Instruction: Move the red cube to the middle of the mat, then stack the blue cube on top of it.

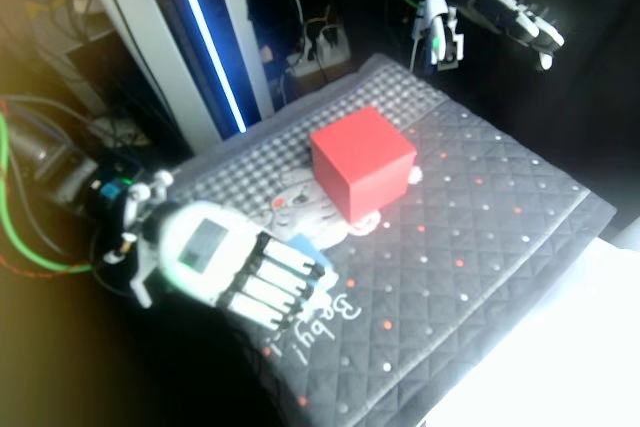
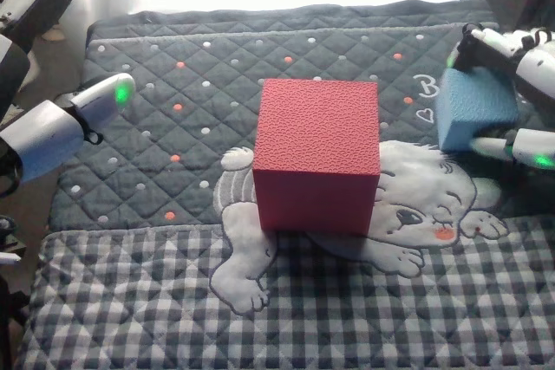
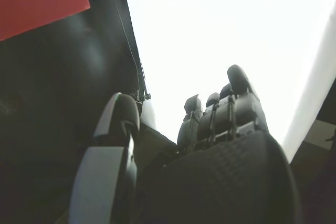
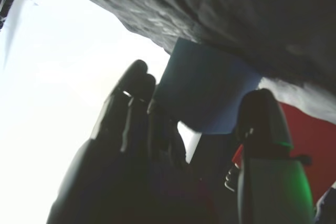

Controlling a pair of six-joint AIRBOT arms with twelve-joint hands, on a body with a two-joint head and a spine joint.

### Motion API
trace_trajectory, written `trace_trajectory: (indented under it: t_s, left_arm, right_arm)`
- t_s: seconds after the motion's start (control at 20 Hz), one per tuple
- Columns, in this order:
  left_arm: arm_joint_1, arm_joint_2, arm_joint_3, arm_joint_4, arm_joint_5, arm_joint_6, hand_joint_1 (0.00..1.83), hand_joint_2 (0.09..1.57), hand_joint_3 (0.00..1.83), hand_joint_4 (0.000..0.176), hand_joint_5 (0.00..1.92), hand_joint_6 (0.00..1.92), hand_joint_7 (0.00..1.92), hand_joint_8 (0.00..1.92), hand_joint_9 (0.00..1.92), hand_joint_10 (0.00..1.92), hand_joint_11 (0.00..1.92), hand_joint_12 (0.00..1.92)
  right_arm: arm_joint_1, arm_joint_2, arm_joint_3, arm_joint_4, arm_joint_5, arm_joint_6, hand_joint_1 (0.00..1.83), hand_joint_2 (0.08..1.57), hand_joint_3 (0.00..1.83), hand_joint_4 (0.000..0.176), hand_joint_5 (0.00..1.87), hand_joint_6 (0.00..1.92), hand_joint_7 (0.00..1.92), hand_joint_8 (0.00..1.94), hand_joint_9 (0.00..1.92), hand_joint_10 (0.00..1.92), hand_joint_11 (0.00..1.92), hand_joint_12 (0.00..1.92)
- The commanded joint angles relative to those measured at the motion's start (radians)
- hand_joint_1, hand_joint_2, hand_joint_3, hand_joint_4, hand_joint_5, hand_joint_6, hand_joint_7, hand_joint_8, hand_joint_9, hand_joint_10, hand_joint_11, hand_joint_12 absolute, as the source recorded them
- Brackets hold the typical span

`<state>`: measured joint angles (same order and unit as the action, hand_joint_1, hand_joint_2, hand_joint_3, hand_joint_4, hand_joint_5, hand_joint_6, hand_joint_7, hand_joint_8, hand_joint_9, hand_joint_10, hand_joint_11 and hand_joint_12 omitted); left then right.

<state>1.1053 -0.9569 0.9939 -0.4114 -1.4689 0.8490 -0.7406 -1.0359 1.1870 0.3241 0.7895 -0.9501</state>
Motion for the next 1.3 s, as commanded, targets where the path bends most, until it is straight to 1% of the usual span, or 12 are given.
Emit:
trace_trajectory:
  t_s: [0.0, 0.1, 0.4, 0.55, 0.65, 0.85, 0.95, 1.0, 1.05, 1.1, 1.2, 1.25]
  left_arm:
    - [-0.005, 0.002, -0.002, 0.018, -0.131, -0.002, 0.67, 1.28, 0.00, 0.016, 0.12, 0.00, 0.00, 0.00, 0.00, 0.00, 0.00, 0.44]
    - [-0.003, 0.002, -0.002, 0.018, -0.131, -0.002, 0.66, 1.28, 0.00, 0.033, 0.11, 0.00, 0.00, 0.00, 0.00, 0.00, 0.00, 0.45]
    - [0.002, 0.002, -0.003, 0.018, -0.137, -0.002, 0.60, 1.27, 0.00, 0.064, 0.11, 0.00, 0.00, 0.00, 0.00, 0.00, 0.00, 0.56]
    - [0.003, 0.002, -0.003, 0.018, -0.139, -0.002, 0.60, 1.28, 0.00, 0.045, 0.12, 0.00, 0.00, 0.00, 0.00, 0.00, 0.00, 0.63]
    - [0.006, 0.001, -0.003, 0.015, -0.141, -0.002, 0.62, 1.27, 0.00, 0.057, 0.13, 0.00, 0.00, 0.00, 0.00, 0.00, 0.00, 0.57]
    - [0.007, -0.001, -0.001, 0.013, -0.143, -0.002, 0.61, 1.28, 0.00, 0.049, 0.14, 0.00, 0.00, 0.00, 0.00, 0.00, 0.00, 0.60]
    - [0.007, -0.004, 0.002, 0.013, -0.139, -0.002, 0.57, 1.28, 0.00, 0.046, 0.14, 0.00, 0.00, 0.00, 0.00, 0.00, 0.00, 0.52]
    - [0.007, -0.007, 0.005, 0.010, -0.139, -0.002, 0.57, 1.29, 0.00, 0.053, 0.13, 0.00, 0.00, 0.00, 0.00, 0.00, 0.00, 0.38]
    - [0.007, -0.007, 0.006, 0.010, -0.139, -0.002, 0.57, 1.29, 0.00, 0.053, 0.13, 0.00, 0.00, 0.00, 0.00, 0.00, 0.00, 0.38]
    - [0.007, -0.007, 0.006, 0.009, -0.138, -0.002, 0.57, 1.29, 0.00, 0.034, 0.12, 0.00, 0.00, 0.00, 0.00, 0.00, 0.00, 0.30]
    - [0.007, -0.008, 0.007, 0.003, -0.133, -0.002, 0.59, 1.28, 0.00, 0.055, 0.11, 0.00, 0.00, 0.00, 0.00, 0.00, 0.00, 0.02]
    - [0.007, -0.008, 0.007, 0.003, -0.130, -0.002, 0.59, 1.29, 0.00, 0.066, 0.11, 0.00, 0.00, 0.00, 0.00, 0.00, 0.00, 0.00]
  right_arm:
    - [0.005, 0.009, 0.004, -0.005, 0.086, -0.006, 1.47, 1.04, 0.42, 0.000, 1.09, 1.92, 1.09, 1.94, 1.22, 1.92, 1.33, 1.92]
    - [0.010, 0.029, -0.006, -0.031, 0.086, -0.006, 1.52, 0.95, 0.57, 0.000, 1.32, 1.92, 1.38, 1.94, 1.49, 1.92, 1.58, 1.92]
    - [0.070, 0.121, -0.095, -0.167, 0.165, -0.006, 1.54, 0.87, 0.72, 0.000, 1.21, 1.92, 1.31, 1.94, 1.40, 1.92, 1.49, 1.92]
    - [0.114, 0.165, -0.150, -0.249, 0.260, -0.006, 1.49, 0.87, 0.70, 0.000, 1.17, 1.92, 1.27, 1.94, 1.36, 1.92, 1.46, 1.92]
    - [0.145, 0.173, -0.168, -0.293, 0.302, -0.004, 1.45, 0.89, 0.67, 0.000, 1.17, 1.92, 1.28, 1.94, 1.38, 1.92, 1.48, 1.92]
    - [0.207, 0.141, -0.159, -0.383, 0.342, 0.091, 1.47, 1.02, 0.54, 0.000, 0.86, 1.92, 1.19, 1.94, 1.37, 1.92, 1.49, 1.92]
    - [0.227, 0.109, -0.150, -0.401, 0.341, 0.093, 1.44, 1.04, 0.52, 0.000, 1.08, 1.92, 1.26, 1.94, 1.40, 1.92, 1.52, 1.92]
    - [0.231, 0.063, -0.128, -0.418, 0.341, 0.126, 1.02, 0.89, 1.01, 0.000, 0.70, 1.88, 1.24, 1.94, 1.40, 1.92, 1.49, 1.92]
    - [0.231, 0.060, -0.126, -0.419, 0.341, 0.130, 1.02, 0.89, 1.01, 0.000, 0.70, 1.88, 1.24, 1.94, 1.40, 1.92, 1.49, 1.92]
    - [0.231, 0.035, -0.107, -0.422, 0.341, 0.166, 1.00, 0.89, 1.04, 0.000, 0.68, 1.91, 1.27, 1.94, 1.43, 1.92, 1.50, 1.92]
    - [0.231, -0.008, -0.080, -0.422, 0.336, 0.204, 0.97, 1.00, 0.87, 0.000, 0.58, 1.92, 1.30, 1.94, 1.45, 1.92, 1.50, 1.92]
    - [0.231, -0.021, -0.074, -0.422, 0.330, 0.208, 1.35, 0.97, 0.70, 0.000, 0.81, 1.92, 1.29, 1.94, 1.43, 1.92, 1.48, 1.92]
